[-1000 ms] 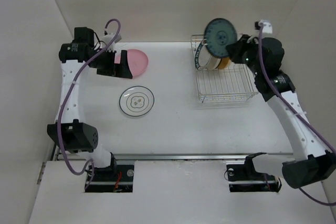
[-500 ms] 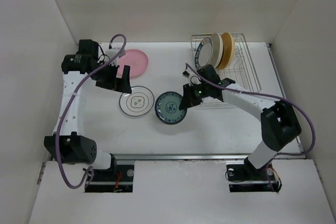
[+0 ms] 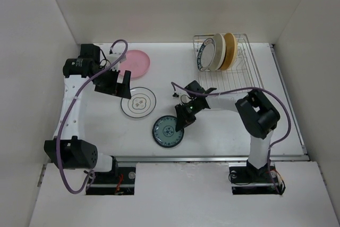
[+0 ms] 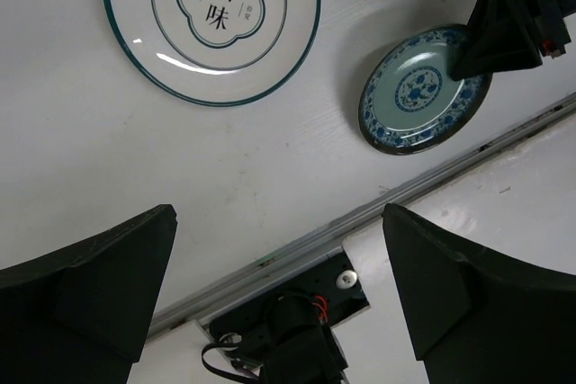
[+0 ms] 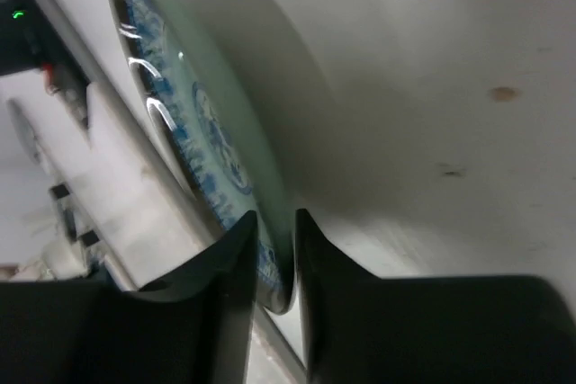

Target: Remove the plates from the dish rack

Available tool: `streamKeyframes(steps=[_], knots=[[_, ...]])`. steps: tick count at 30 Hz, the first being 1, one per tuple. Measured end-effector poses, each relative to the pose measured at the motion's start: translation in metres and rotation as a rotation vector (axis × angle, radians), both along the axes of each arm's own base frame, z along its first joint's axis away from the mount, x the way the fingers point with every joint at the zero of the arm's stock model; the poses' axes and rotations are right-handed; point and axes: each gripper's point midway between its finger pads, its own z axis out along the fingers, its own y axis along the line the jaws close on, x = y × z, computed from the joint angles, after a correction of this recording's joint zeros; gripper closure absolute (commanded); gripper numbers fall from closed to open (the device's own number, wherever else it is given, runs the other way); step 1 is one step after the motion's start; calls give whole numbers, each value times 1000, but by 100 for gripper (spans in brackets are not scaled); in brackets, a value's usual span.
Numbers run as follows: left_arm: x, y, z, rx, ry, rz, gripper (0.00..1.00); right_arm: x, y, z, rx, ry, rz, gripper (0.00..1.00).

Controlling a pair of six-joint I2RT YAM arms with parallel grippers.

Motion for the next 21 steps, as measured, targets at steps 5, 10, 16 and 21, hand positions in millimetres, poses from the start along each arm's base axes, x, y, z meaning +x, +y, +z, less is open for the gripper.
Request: streamKeyframes(steps=[5,10,16,21], knots=[[-9,4,-1,22,1,12,2,7,-1,-4,-29,-31,-19,44],[-20,8,-12,43,40,35,2,21,-8,9,-74,-123,-73,37],[-25,13,-23,66,77,63,2,49,-31,60,-176,-311,-230,32],[-25,16,-25,81,67,88,0,87,-53,156,-161,-576,-456,20]])
